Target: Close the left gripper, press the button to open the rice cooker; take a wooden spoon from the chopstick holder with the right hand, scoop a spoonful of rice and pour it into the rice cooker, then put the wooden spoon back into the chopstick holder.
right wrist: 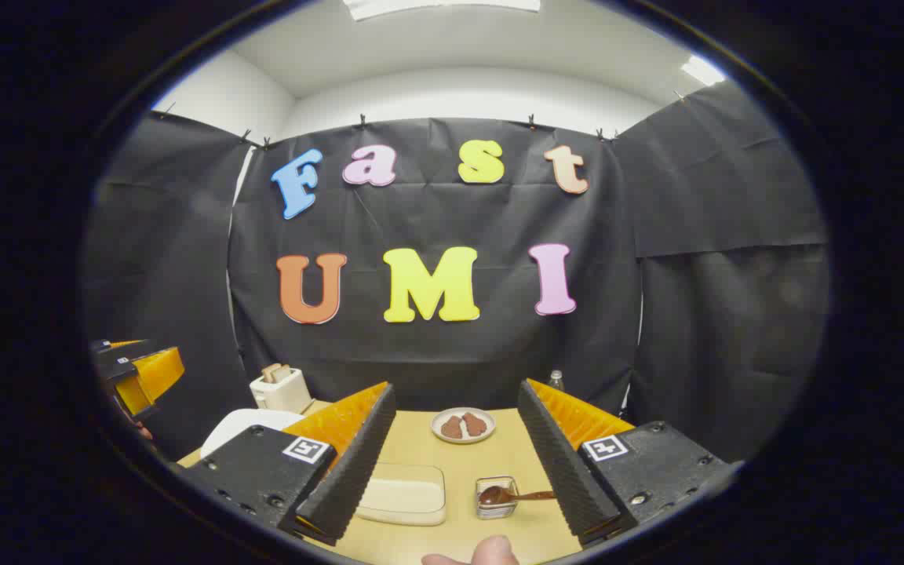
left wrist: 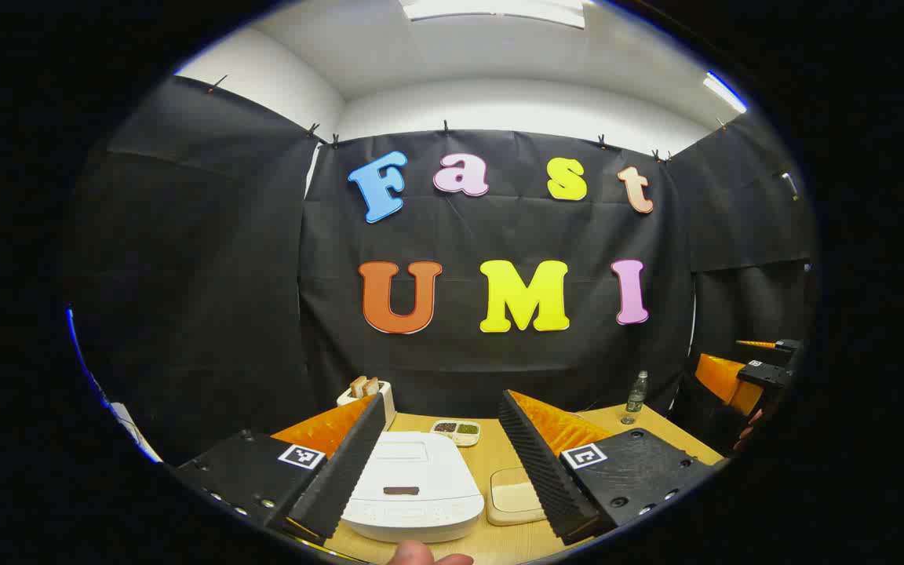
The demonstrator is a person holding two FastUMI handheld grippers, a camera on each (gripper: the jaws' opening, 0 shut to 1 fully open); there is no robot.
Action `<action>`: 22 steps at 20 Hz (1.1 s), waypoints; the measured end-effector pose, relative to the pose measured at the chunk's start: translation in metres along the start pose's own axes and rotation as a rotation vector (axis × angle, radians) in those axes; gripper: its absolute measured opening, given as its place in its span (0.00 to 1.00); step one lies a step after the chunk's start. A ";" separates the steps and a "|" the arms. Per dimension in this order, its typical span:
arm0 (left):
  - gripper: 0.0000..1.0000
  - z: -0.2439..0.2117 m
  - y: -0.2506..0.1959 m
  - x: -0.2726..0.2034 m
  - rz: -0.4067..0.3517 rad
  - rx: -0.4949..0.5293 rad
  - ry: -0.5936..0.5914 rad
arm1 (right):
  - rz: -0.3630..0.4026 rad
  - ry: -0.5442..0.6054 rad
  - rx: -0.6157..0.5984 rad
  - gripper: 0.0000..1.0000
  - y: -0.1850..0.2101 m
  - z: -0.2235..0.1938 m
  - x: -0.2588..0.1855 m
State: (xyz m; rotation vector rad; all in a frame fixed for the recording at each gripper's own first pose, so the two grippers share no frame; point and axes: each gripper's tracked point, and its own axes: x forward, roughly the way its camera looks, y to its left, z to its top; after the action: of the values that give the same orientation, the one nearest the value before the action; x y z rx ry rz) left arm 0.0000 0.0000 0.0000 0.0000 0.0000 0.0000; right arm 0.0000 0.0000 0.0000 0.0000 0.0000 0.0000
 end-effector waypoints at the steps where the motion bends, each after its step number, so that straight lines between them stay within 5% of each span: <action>1: 0.94 0.000 0.002 0.000 0.006 0.000 -0.004 | 0.004 0.001 0.000 1.00 0.002 -0.001 0.000; 22: 0.93 -0.009 0.013 0.000 0.066 -0.021 0.038 | 0.003 -0.006 -0.012 1.00 -0.009 0.001 0.010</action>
State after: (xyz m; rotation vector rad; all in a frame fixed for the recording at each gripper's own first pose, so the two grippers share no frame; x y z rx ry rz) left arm 0.0005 0.0134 -0.0088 -0.0209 0.0380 0.0657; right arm 0.0104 -0.0091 0.0007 -0.0123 -0.0056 0.0025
